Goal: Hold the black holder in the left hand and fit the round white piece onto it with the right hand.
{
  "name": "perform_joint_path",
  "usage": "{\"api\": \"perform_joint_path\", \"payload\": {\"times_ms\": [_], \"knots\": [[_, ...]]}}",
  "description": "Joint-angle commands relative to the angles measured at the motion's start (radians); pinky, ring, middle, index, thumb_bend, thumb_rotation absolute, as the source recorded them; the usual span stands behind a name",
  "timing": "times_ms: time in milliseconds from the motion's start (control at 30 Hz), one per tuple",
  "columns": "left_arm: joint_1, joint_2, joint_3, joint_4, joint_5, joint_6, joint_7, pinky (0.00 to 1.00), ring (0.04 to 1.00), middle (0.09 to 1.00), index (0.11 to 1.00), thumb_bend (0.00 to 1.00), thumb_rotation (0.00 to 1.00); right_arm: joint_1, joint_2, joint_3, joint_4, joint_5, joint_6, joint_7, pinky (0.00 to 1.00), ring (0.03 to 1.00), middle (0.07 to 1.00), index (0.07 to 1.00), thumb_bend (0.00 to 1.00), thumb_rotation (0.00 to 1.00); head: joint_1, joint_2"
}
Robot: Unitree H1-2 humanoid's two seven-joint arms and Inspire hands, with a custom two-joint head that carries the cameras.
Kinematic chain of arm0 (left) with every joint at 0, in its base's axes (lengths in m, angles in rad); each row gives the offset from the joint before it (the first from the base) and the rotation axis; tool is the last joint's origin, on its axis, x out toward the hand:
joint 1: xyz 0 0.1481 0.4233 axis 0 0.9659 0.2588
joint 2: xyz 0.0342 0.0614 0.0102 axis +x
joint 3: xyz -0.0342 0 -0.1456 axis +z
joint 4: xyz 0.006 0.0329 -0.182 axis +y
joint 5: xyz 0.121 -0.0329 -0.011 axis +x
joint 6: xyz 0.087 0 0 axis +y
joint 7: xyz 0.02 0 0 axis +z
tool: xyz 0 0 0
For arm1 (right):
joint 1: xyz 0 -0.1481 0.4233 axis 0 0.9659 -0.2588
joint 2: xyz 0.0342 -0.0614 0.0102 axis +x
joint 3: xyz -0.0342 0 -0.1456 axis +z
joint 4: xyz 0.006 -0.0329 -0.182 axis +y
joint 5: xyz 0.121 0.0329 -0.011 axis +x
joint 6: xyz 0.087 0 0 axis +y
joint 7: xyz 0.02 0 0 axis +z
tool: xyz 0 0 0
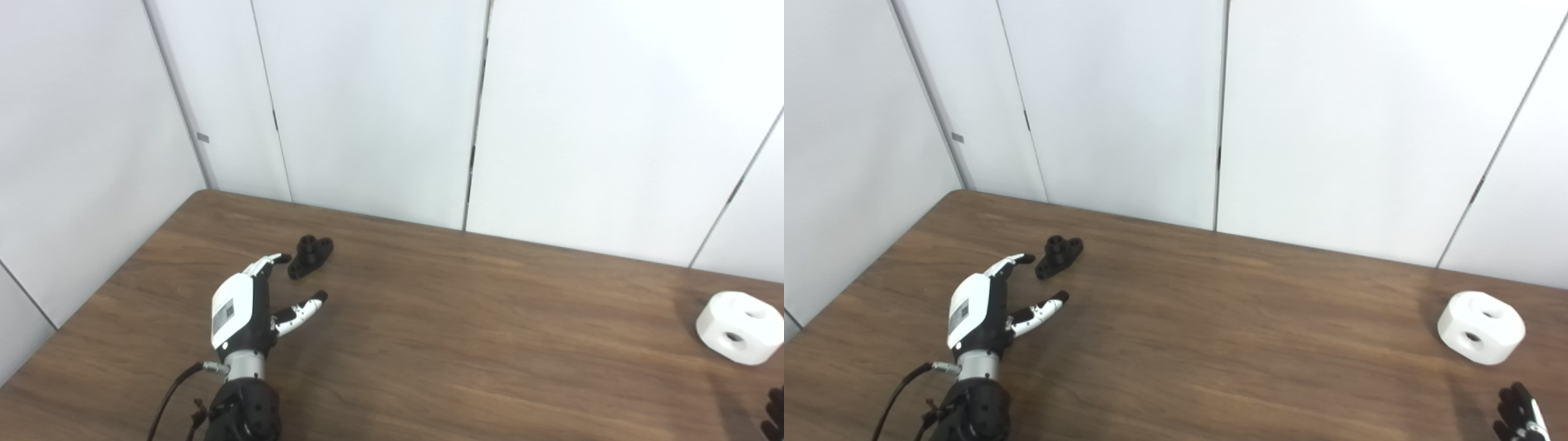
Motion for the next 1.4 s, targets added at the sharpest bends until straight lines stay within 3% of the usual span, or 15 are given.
{"api": "perform_joint_path", "payload": {"times_ms": [0,367,667,967,1367], "knots": [[-0.055,0.031,-0.004,0.013,0.026,-0.003,0.041,0.92,0.899,0.860,0.767,0.80,0.34,0.056,0.042,0.021,0.047,0.013,0.003,-0.003,1.00,1.000,0.993,1.000,0.62,1.00,0.001,0.001],[-0.156,0.052,-0.002,0.156,0.003,0.038,0.080,0.93,0.910,0.866,0.755,0.82,0.31,0.058,0.041,0.021,0.043,0.004,0.002,-0.008,1.00,1.000,0.990,1.000,0.61,1.00,0.005,0.007],[-0.215,0.060,-0.003,0.202,-0.011,0.086,0.094,0.93,0.898,0.853,0.738,0.85,0.31,0.060,0.038,0.022,0.036,-0.002,0.008,-0.009,1.00,1.000,0.989,1.000,0.62,1.00,0.003,0.015],[-0.280,0.108,-0.020,0.254,-0.011,0.155,0.049,0.94,0.920,0.875,0.743,0.85,0.33,0.062,0.046,0.017,0.039,0.005,-0.010,-0.011,1.00,1.000,0.969,0.998,0.61,1.00,0.001,0.016],[-0.342,0.137,-0.021,0.329,0.015,0.161,0.005,0.94,0.919,0.867,0.731,0.86,0.35,0.069,0.048,0.019,0.029,0.005,-0.007,-0.014,1.00,0.990,0.955,0.981,0.65,1.00,-0.007,0.021]]}}
